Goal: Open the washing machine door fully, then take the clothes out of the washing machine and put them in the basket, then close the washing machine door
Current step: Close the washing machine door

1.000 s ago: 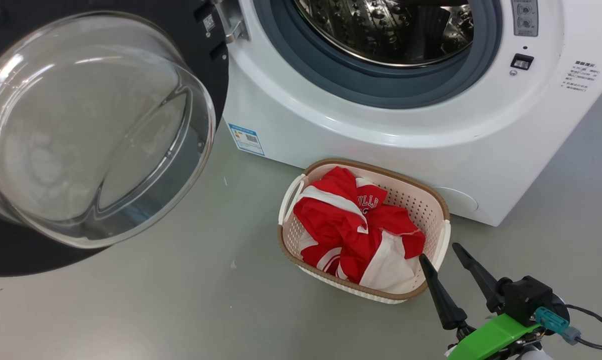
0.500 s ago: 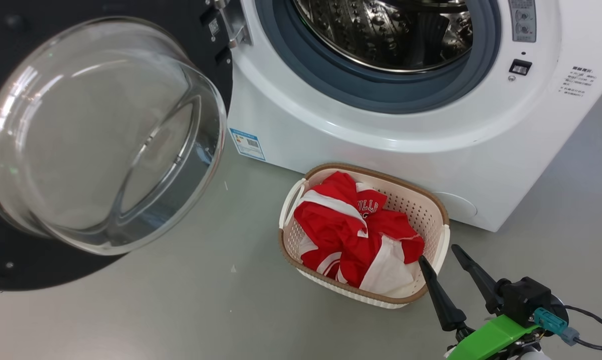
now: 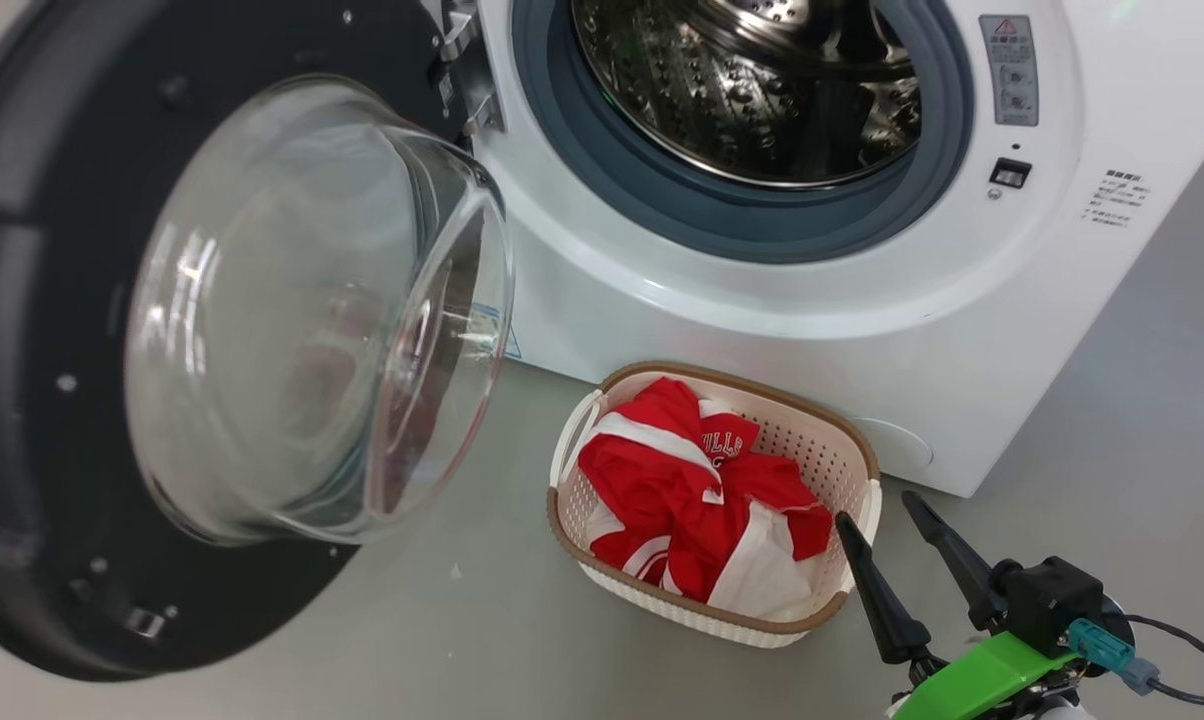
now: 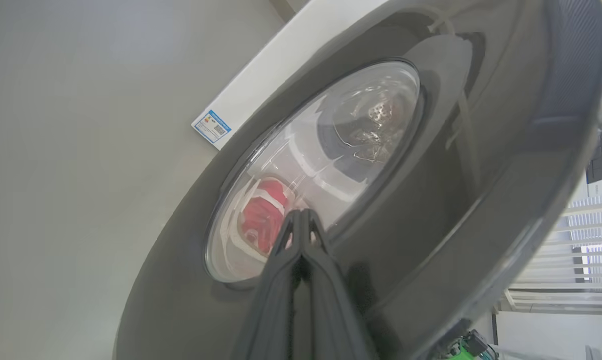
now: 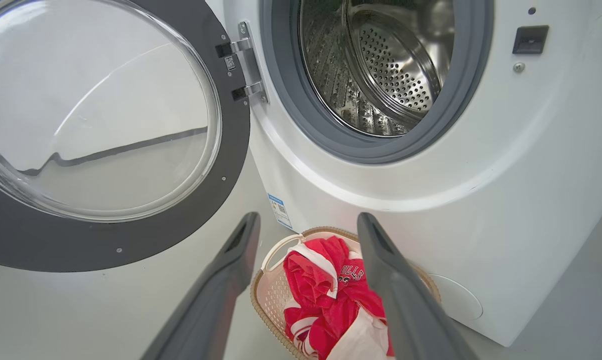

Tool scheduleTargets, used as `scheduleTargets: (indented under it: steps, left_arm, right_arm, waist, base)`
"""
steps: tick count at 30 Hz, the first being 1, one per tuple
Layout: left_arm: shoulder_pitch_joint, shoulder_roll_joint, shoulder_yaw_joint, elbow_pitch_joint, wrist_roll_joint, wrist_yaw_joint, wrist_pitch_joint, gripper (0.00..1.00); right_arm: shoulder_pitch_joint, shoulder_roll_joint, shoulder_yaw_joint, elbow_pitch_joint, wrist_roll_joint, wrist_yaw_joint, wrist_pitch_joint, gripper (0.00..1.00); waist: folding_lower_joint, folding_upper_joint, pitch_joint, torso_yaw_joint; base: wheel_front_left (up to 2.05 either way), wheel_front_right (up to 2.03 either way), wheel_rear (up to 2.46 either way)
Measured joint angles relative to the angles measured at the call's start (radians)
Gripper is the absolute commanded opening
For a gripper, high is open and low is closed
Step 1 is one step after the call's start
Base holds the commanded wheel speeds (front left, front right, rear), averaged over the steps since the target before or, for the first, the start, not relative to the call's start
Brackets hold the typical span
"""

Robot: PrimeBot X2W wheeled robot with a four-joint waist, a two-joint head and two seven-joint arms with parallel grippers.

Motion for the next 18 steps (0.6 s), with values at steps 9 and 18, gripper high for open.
scheduleTargets:
  steps: [9, 18]
  left_arm:
    - [0.102, -0.023, -0.006, -0.221, -0.048, 0.0, 0.059, 0.0]
    - [0.139, -0.138, -0.087, -0.419, -0.039, 0.0, 0.049, 0.0]
  right_arm:
    - [0.024, 0.004, -0.006, -0.008, 0.011, 0.0, 0.0, 1.0]
    - [0.045, 0.009, -0.016, -0.018, 0.011, 0.0, 0.0, 1.0]
  waist:
    - [0.0, 0.0, -0.03, -0.028]
    - [0.0, 0.0, -0.045, -0.063]
  base:
    - [0.0, 0.0, 0.0]
    - [0.0, 0.0, 0.0]
